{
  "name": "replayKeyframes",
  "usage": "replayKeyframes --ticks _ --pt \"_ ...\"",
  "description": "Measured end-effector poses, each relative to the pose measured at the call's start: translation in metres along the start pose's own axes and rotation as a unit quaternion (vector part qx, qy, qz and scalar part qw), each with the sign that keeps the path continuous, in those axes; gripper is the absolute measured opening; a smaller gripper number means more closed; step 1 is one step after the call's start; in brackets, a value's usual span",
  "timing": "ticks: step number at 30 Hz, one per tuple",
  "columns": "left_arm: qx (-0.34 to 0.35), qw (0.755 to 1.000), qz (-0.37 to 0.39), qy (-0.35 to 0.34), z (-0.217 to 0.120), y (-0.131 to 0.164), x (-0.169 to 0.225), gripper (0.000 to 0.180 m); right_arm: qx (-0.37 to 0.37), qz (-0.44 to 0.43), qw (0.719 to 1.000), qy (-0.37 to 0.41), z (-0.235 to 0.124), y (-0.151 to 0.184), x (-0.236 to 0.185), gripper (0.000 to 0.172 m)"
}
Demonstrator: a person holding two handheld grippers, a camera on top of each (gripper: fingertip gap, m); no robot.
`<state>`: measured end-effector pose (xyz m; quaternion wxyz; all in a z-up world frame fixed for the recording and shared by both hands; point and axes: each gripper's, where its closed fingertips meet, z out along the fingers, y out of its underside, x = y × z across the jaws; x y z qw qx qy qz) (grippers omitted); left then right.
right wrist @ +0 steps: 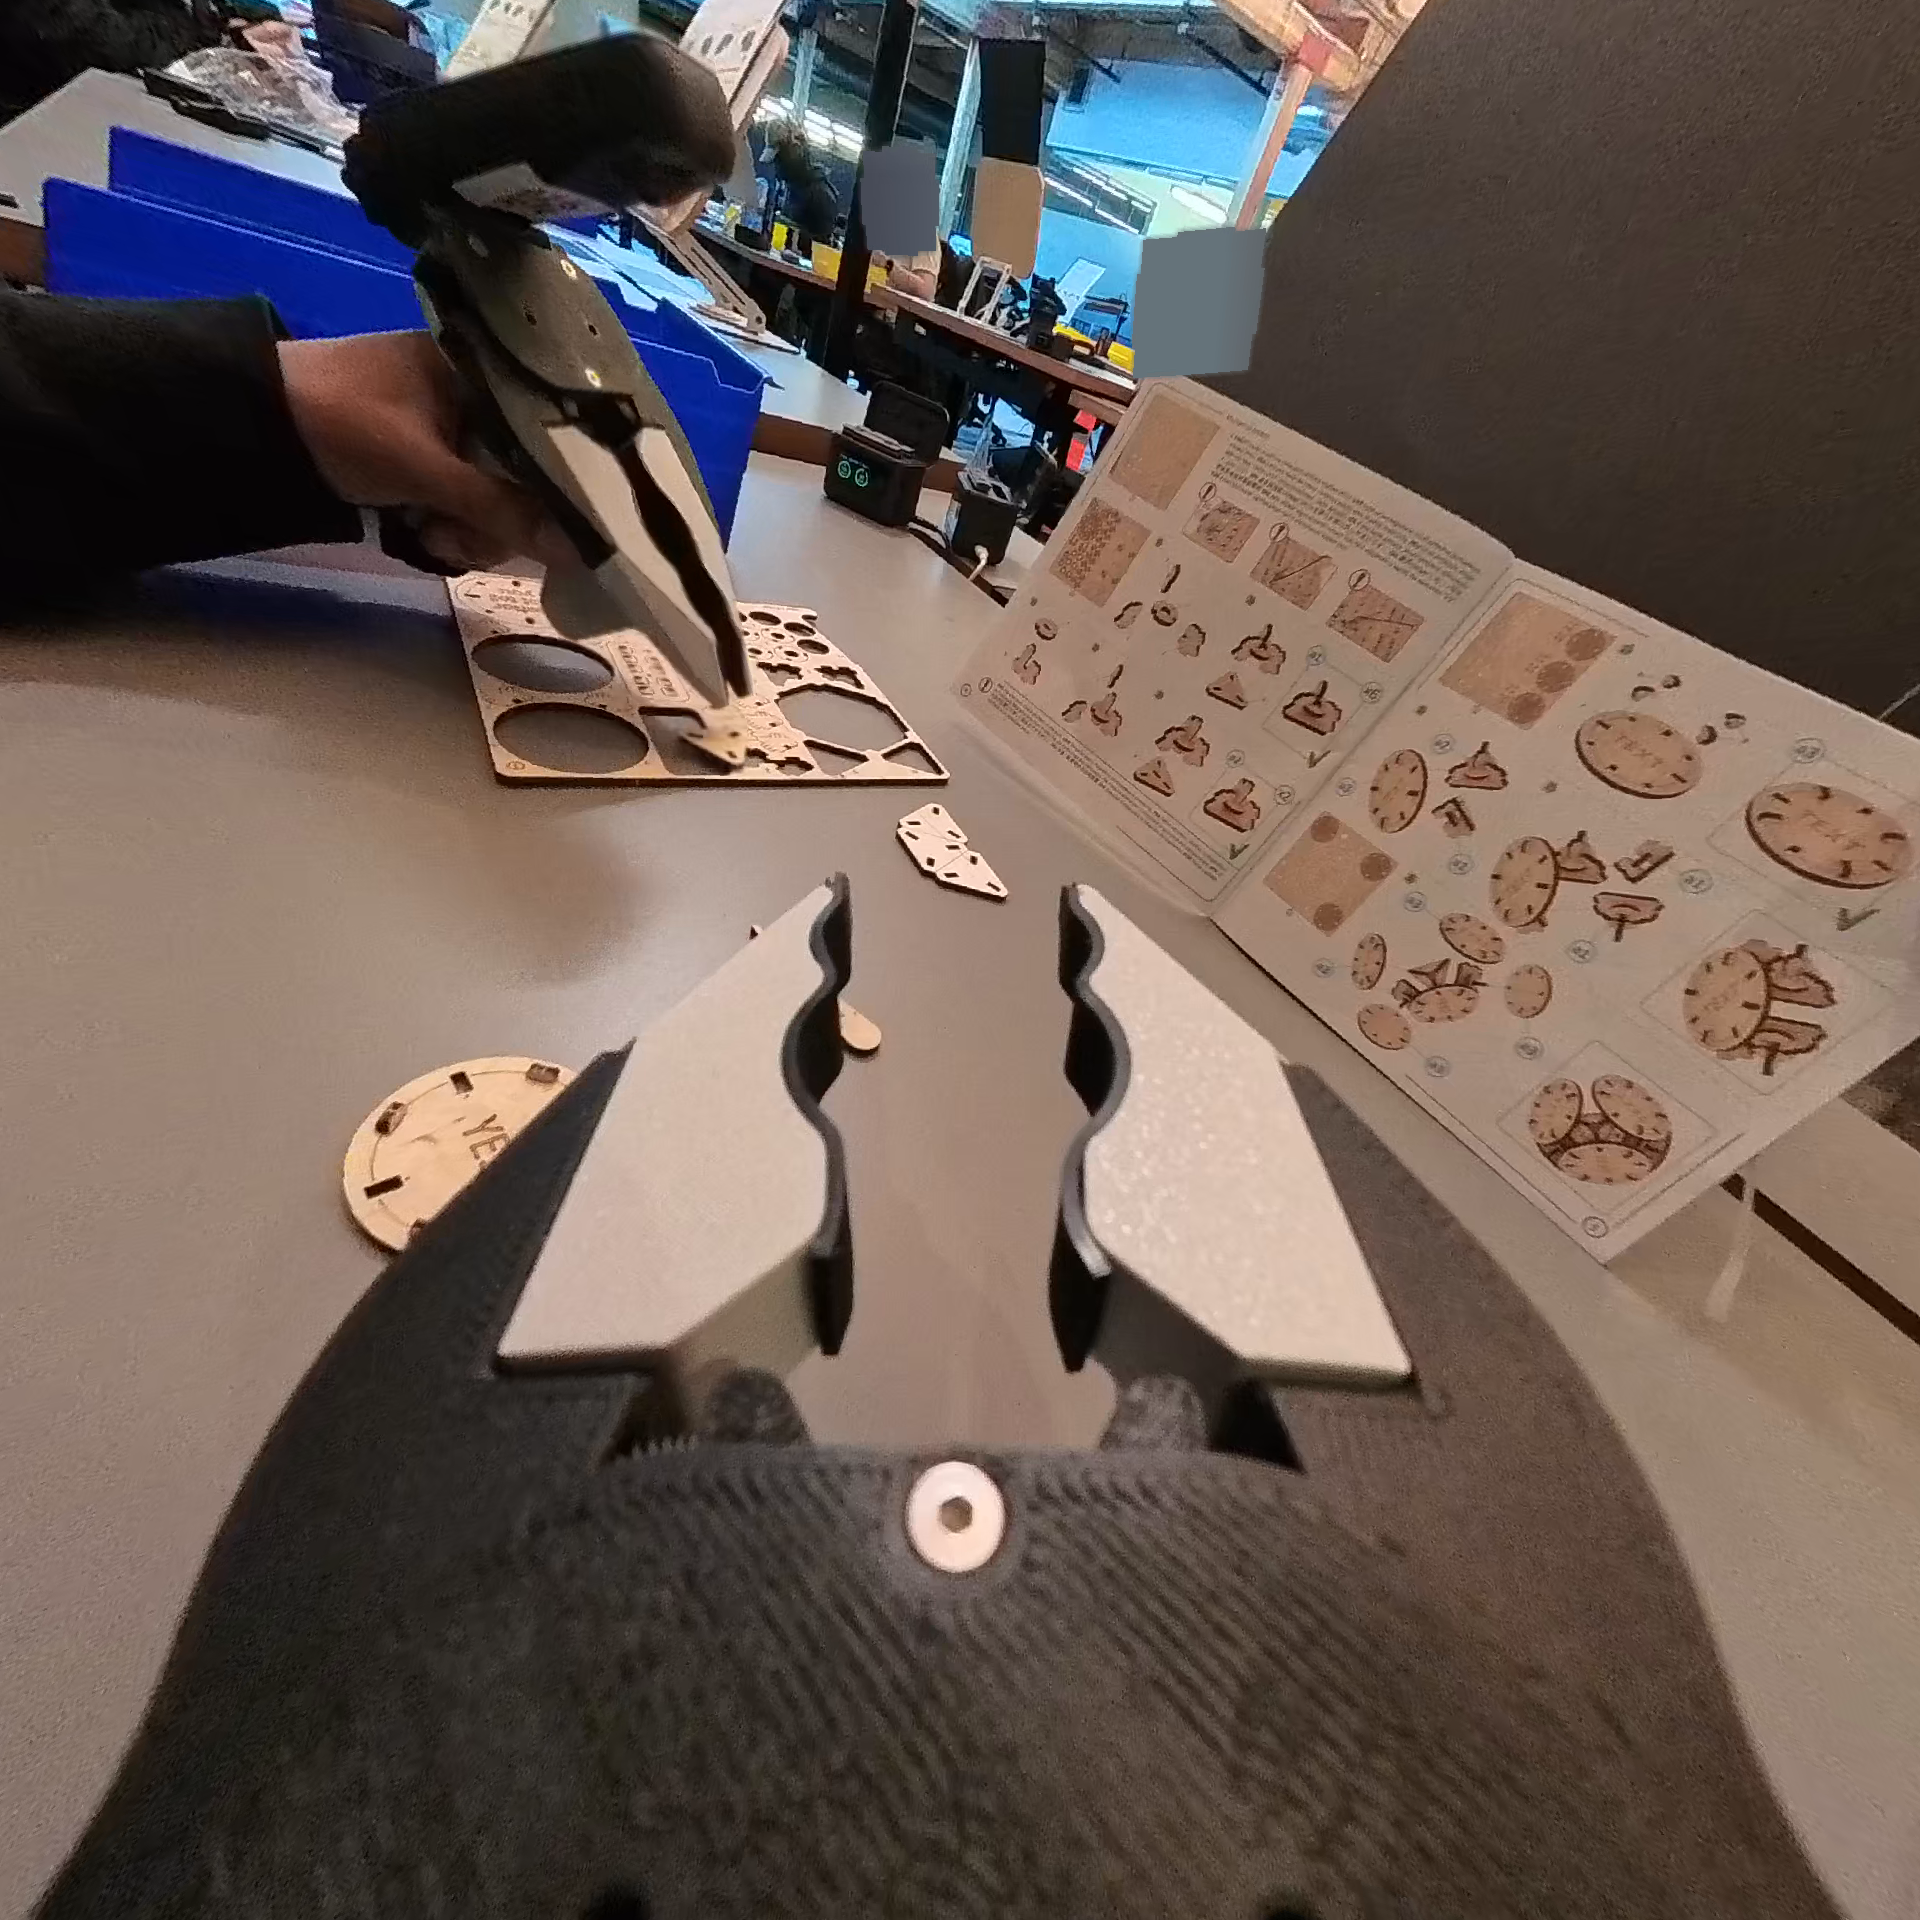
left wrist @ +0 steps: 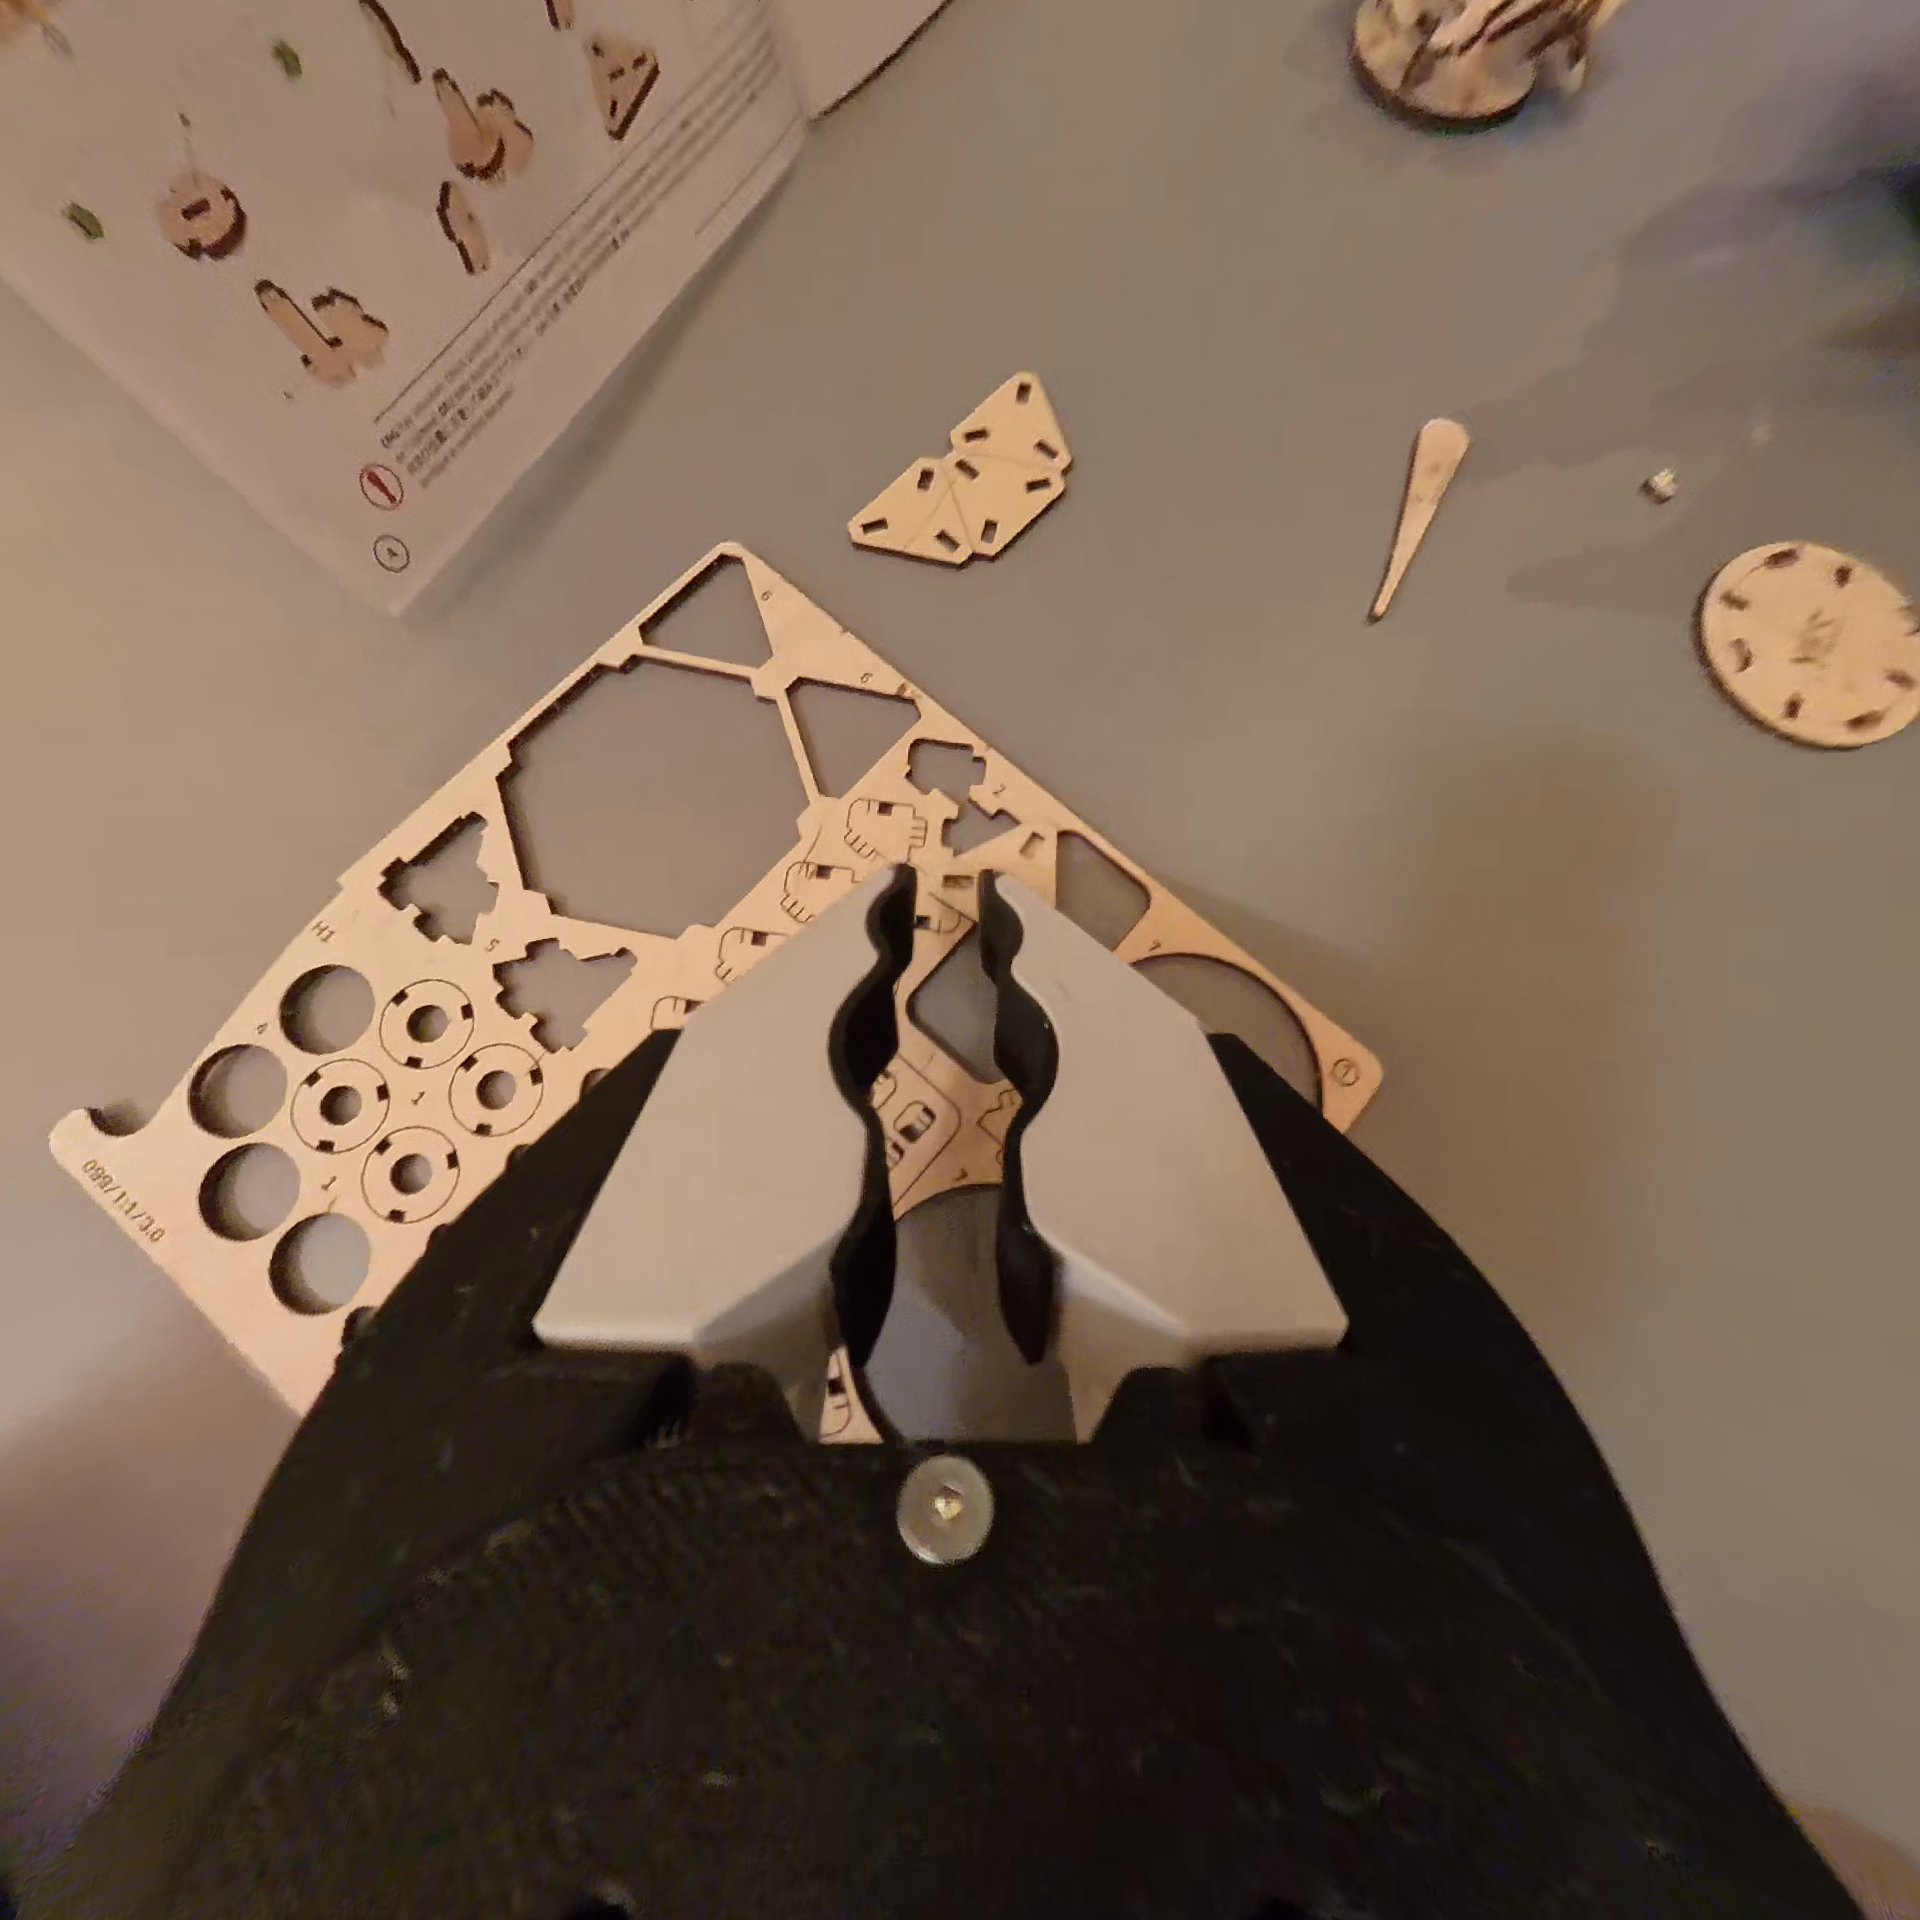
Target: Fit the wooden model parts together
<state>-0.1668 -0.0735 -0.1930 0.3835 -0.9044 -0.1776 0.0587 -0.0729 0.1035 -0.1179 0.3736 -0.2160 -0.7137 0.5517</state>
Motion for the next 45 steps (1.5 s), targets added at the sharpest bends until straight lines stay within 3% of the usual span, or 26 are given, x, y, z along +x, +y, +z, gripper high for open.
replayKeyframes --ticks 9,18,25,30,37,41,45 --pt "0.013 0.999 -0.004 0.041 0.001 -0.002 0.011 0.033 -0.006 -0.021 1.000 -0.005 0.002 0.001 -0.005 0.038" --pt "-0.038 0.998 0.040 -0.003 0.012 0.011 0.008 0.025 -0.008 -0.024 1.000 -0.006 0.002 0.002 -0.006 0.038" --pt "-0.031 0.999 0.032 -0.028 0.008 0.010 -0.003 0.024 -0.009 -0.028 1.000 -0.007 0.002 0.002 -0.008 0.038" --pt "0.018 0.999 0.024 -0.012 0.005 -0.010 0.006 0.024 -0.009 -0.027 1.000 -0.007 0.002 0.002 -0.007 0.038" --pt "-0.023 0.997 0.070 -0.029 0.043 -0.027 0.021 0.023 -0.008 -0.020 1.000 -0.004 0.002 0.002 -0.005 0.038" --pt "-0.027 0.998 0.052 -0.025 0.054 -0.033 0.022 0.024 -0.022 -0.015 1.000 0.003 0.001 0.006 -0.002 0.039" --pt "-0.026 0.999 0.035 -0.008 0.060 -0.035 0.025 0.039 -0.057 0.011 0.998 0.012 -0.001 0.017 0.007 0.046"
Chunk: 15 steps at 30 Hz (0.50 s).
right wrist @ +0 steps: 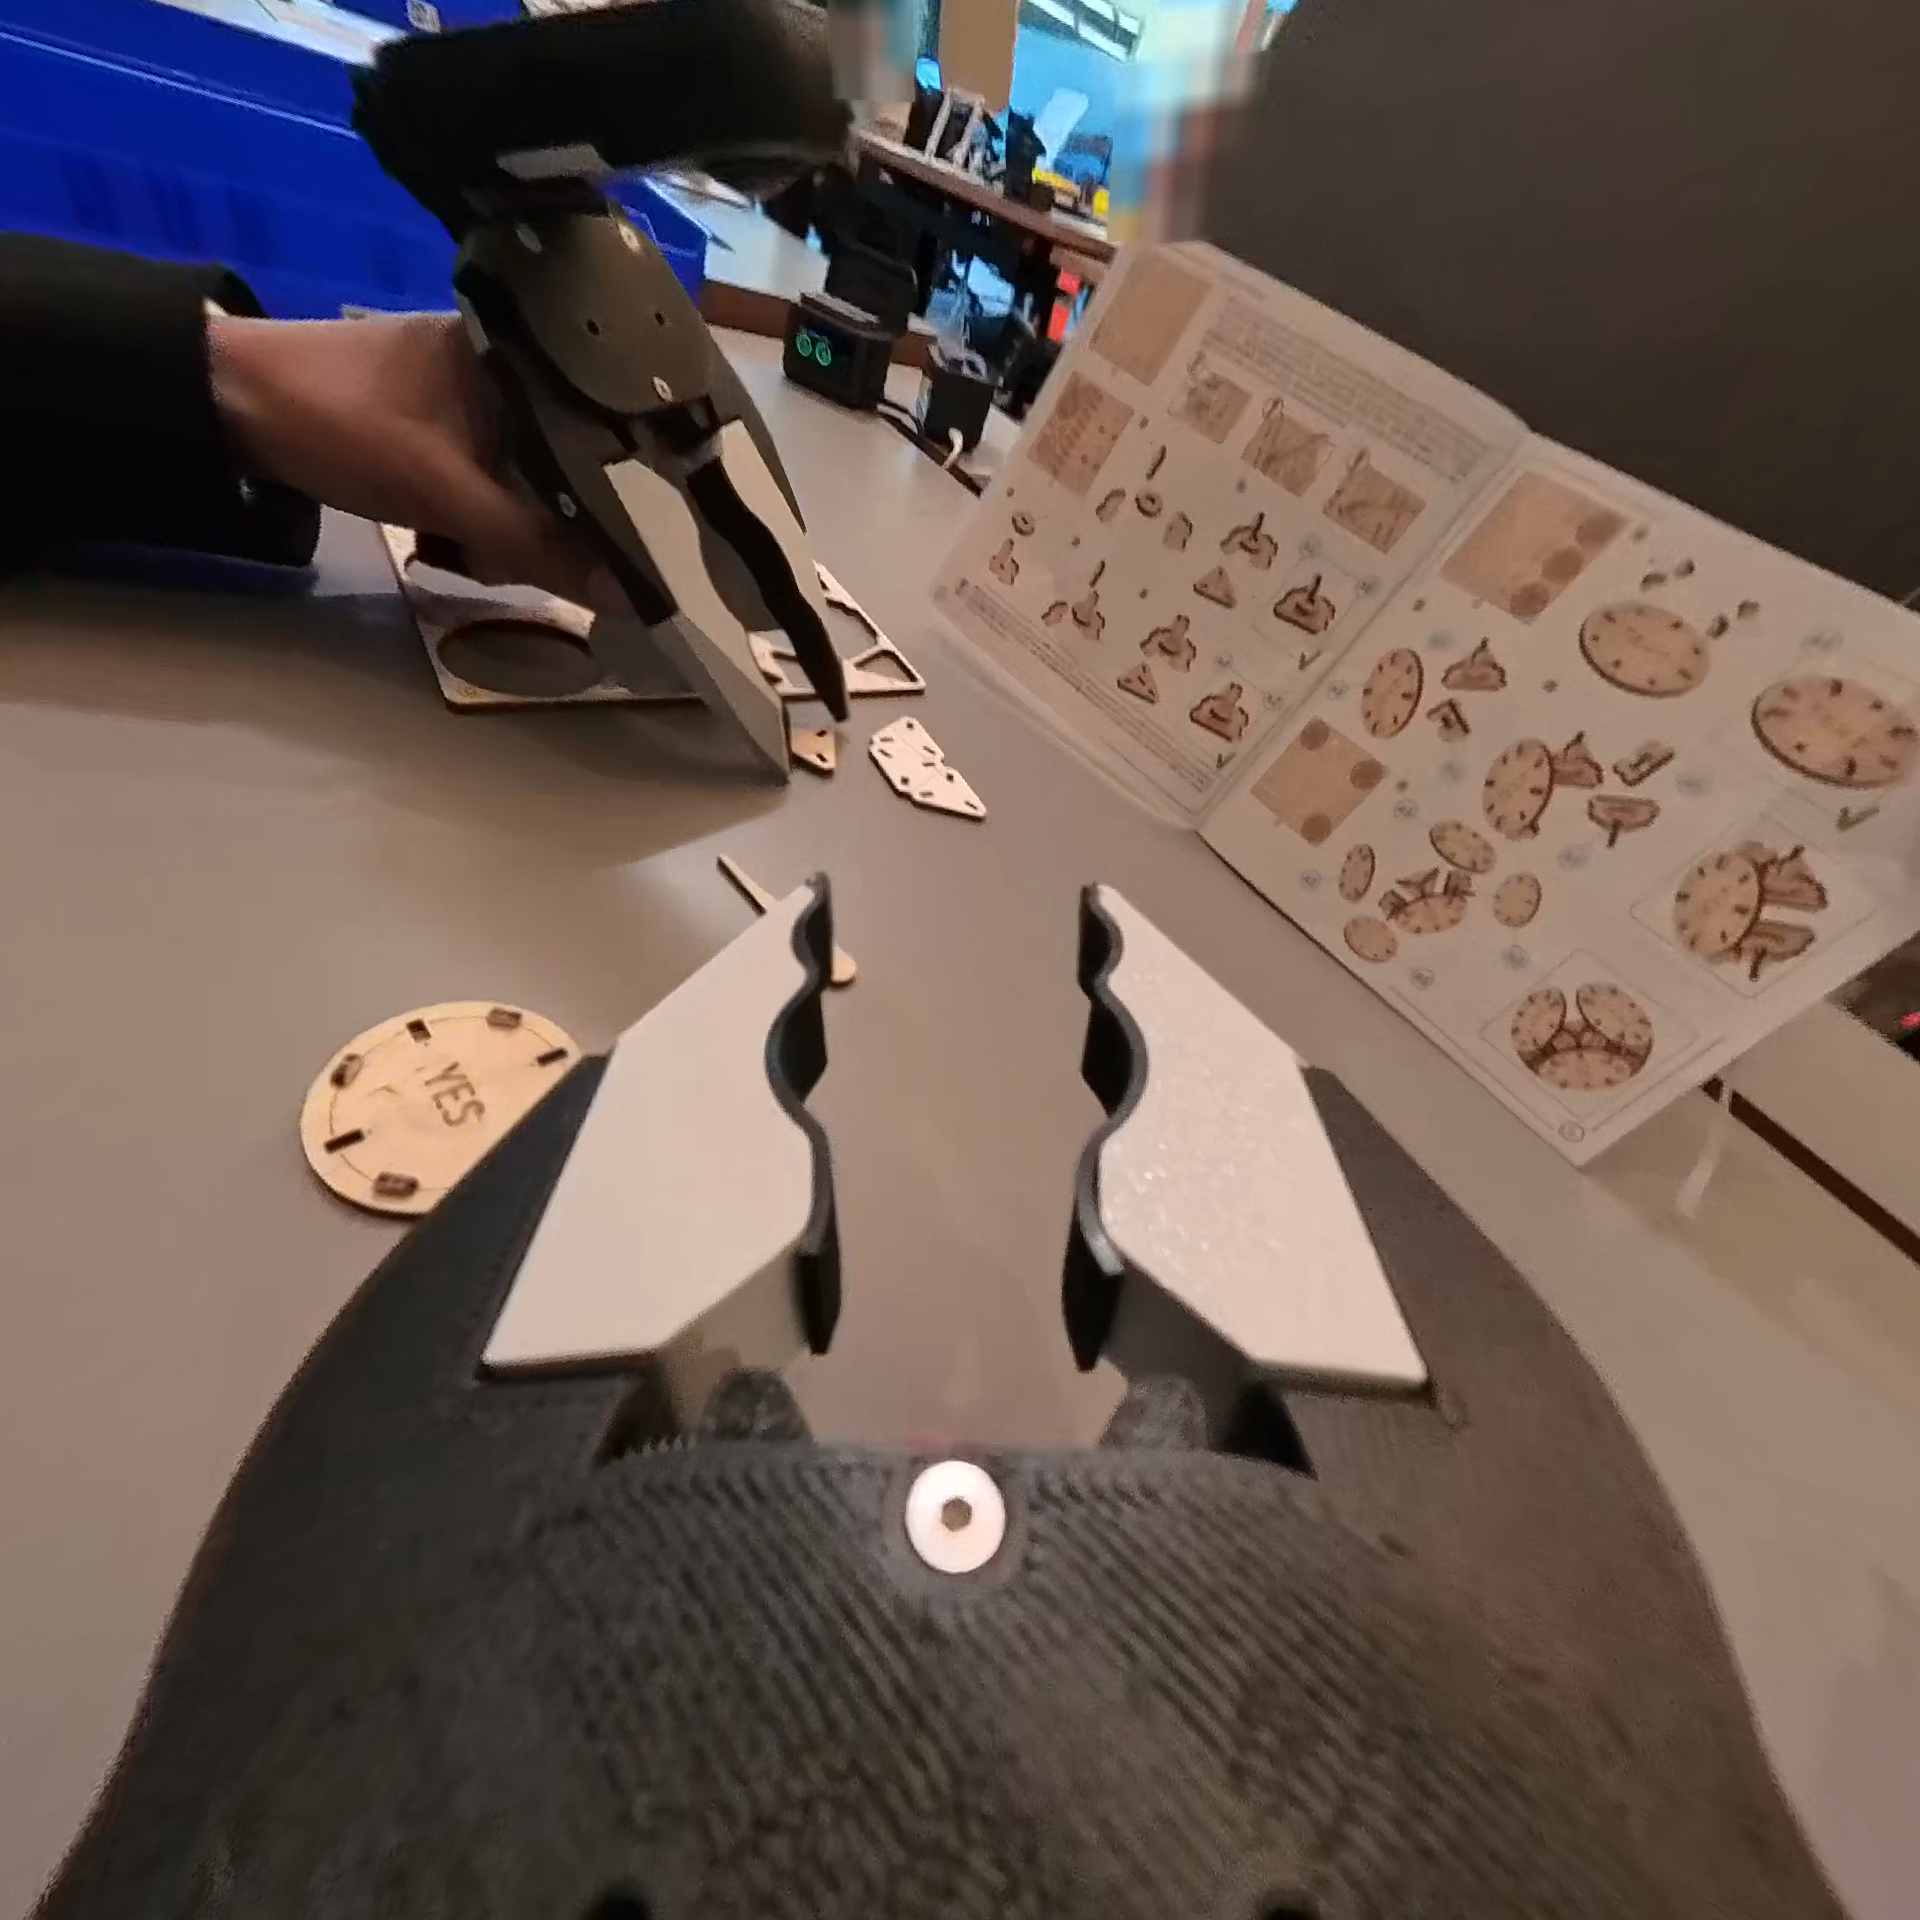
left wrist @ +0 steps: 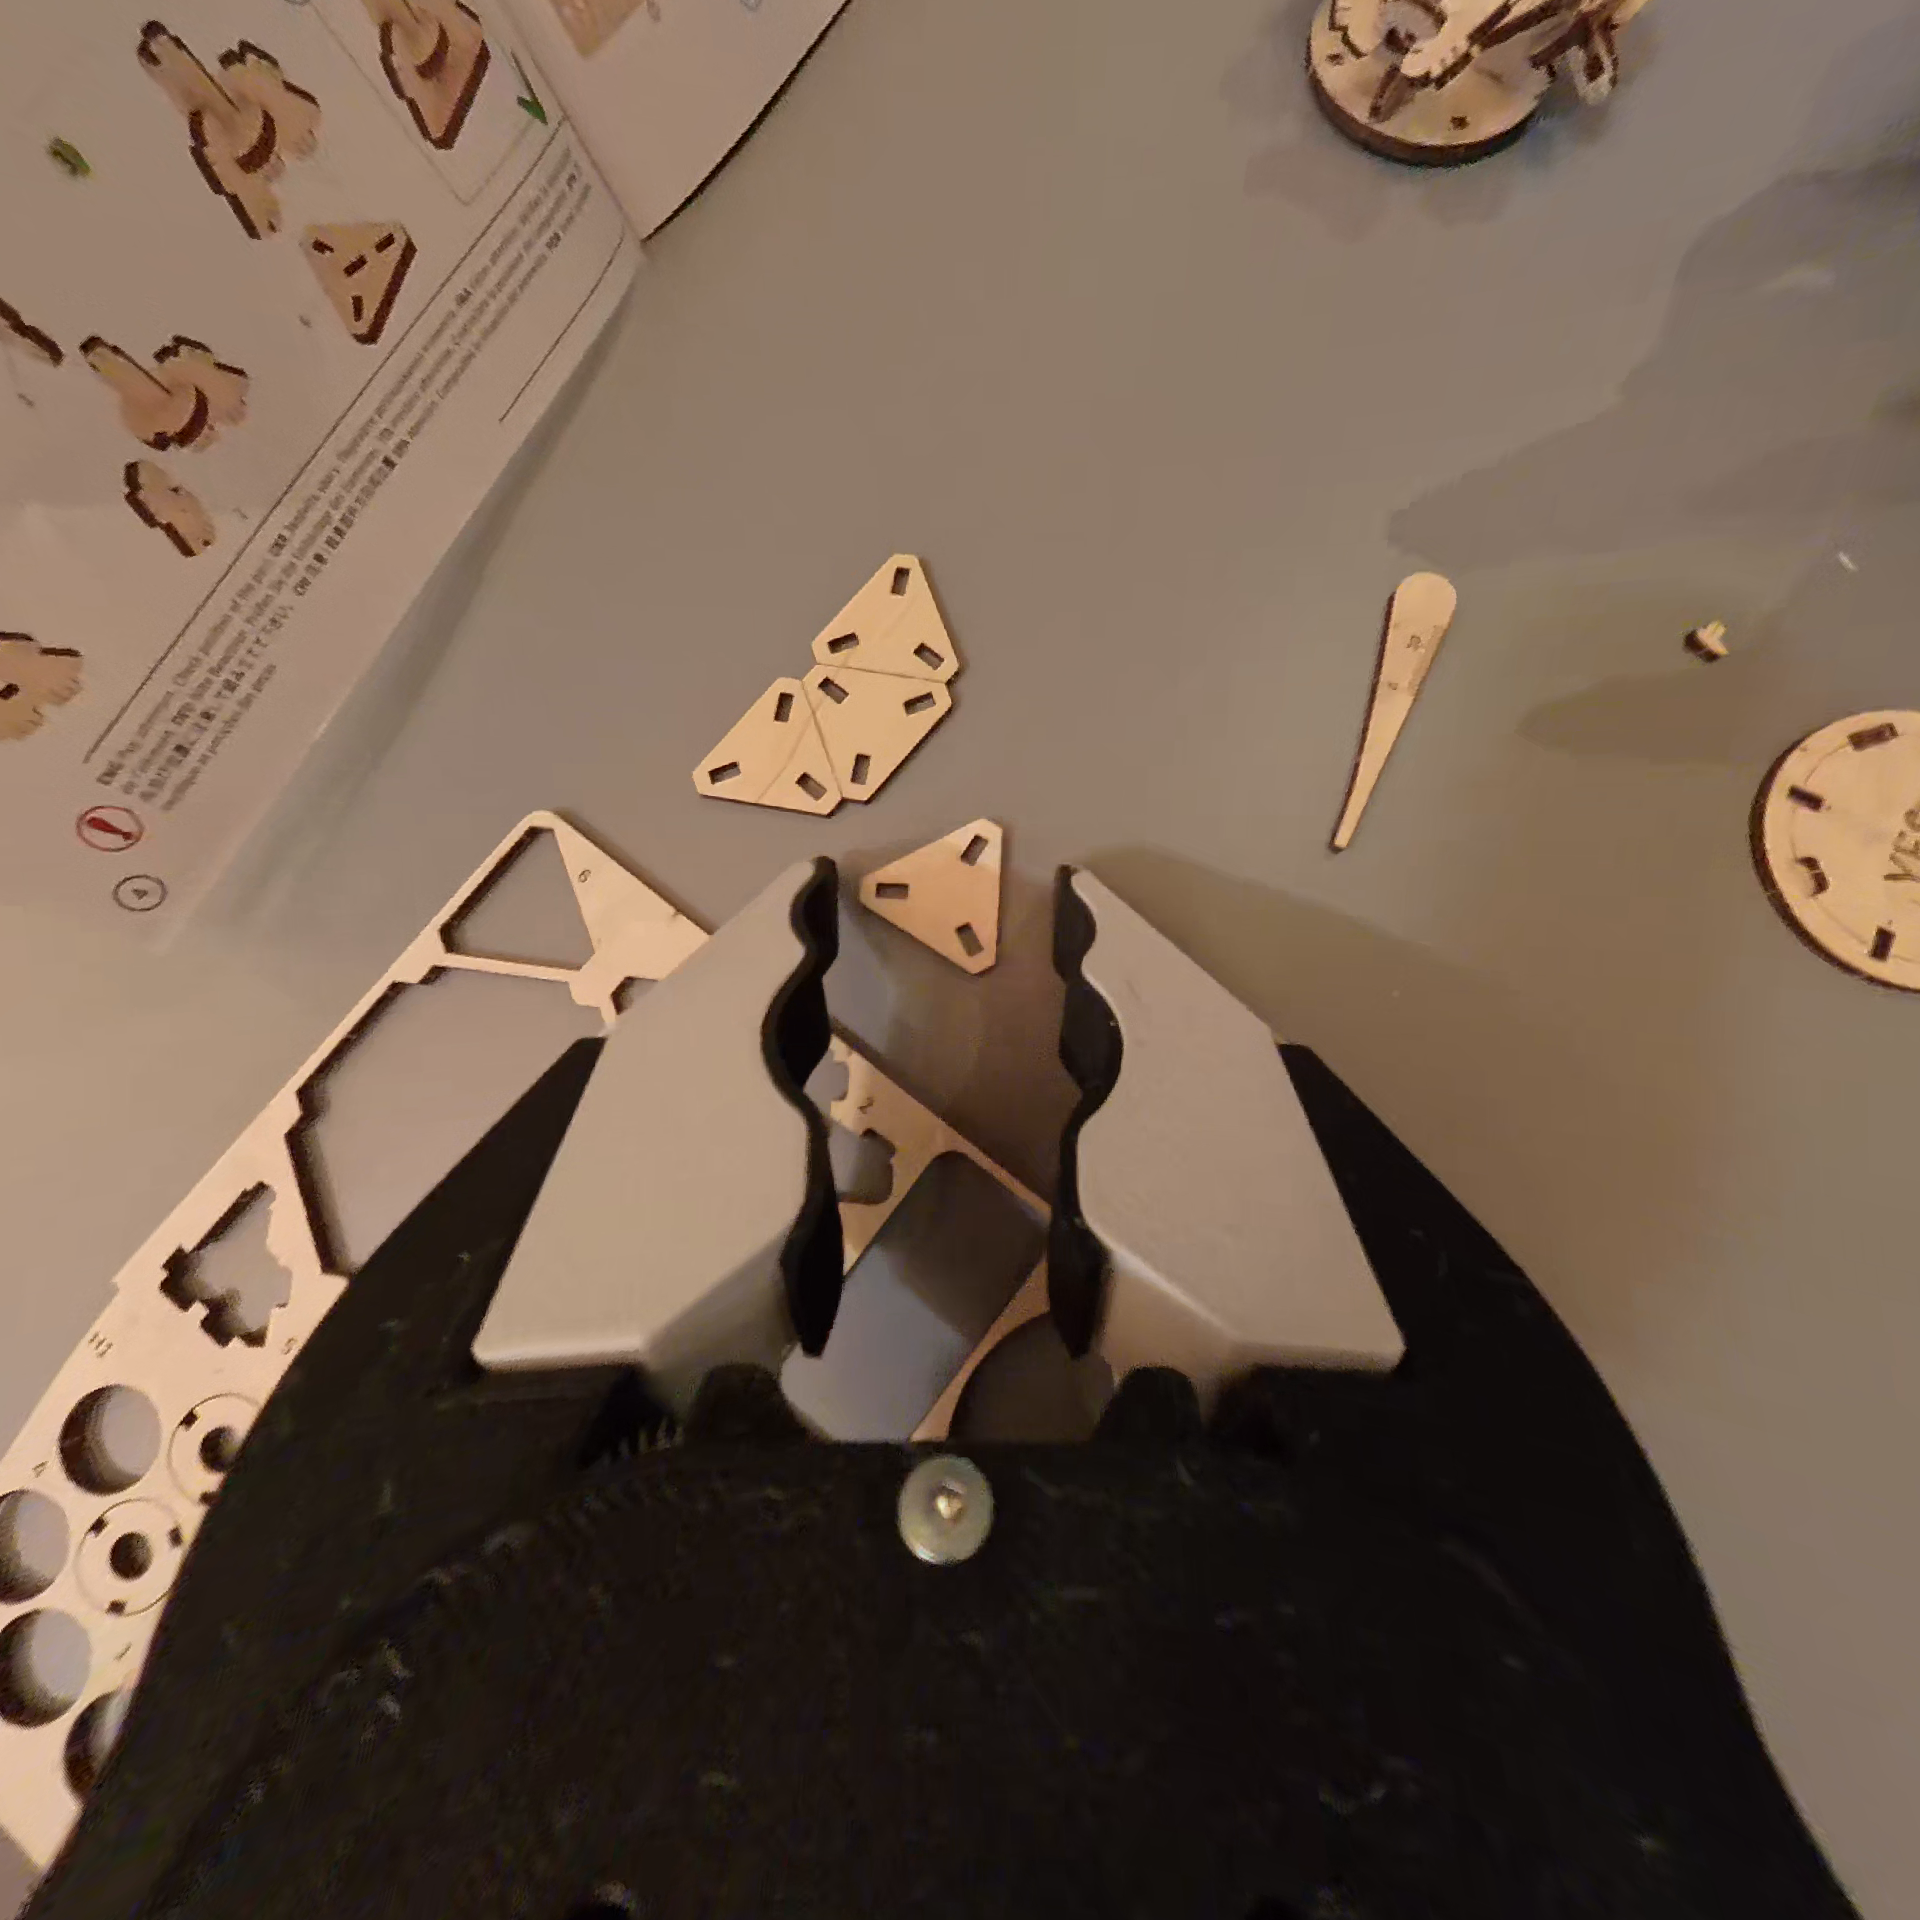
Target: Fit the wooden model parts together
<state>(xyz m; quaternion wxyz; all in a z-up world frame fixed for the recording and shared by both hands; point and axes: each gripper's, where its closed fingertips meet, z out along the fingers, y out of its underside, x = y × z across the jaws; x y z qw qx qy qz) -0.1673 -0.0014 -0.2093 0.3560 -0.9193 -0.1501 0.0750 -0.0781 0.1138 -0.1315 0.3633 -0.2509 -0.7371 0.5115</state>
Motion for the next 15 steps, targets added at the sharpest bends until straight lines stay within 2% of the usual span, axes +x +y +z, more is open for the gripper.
replayKeyframes --ticks 4,6,9,12,15 --pt "0.004 1.000 -0.003 0.000 -0.003 -0.001 0.005 0.050 -0.055 0.022 0.997 -0.044 -0.003 0.015 -0.007 0.069" --pt "0.022 1.000 -0.009 0.000 -0.012 -0.006 0.016 0.054 -0.082 0.022 0.993 -0.082 -0.006 0.021 -0.019 0.073" --pt "0.070 0.998 0.003 -0.004 -0.034 -0.020 0.044 0.062 -0.132 0.017 0.988 -0.082 -0.013 0.040 -0.021 0.082" --pt "0.083 0.996 0.002 -0.021 -0.039 -0.020 0.066 0.089 -0.169 0.055 0.981 -0.076 -0.023 0.057 -0.018 0.090" --pt "0.079 0.996 -0.032 -0.013 -0.031 -0.015 0.081 0.116 -0.175 0.091 0.978 -0.073 -0.029 0.060 -0.014 0.099"
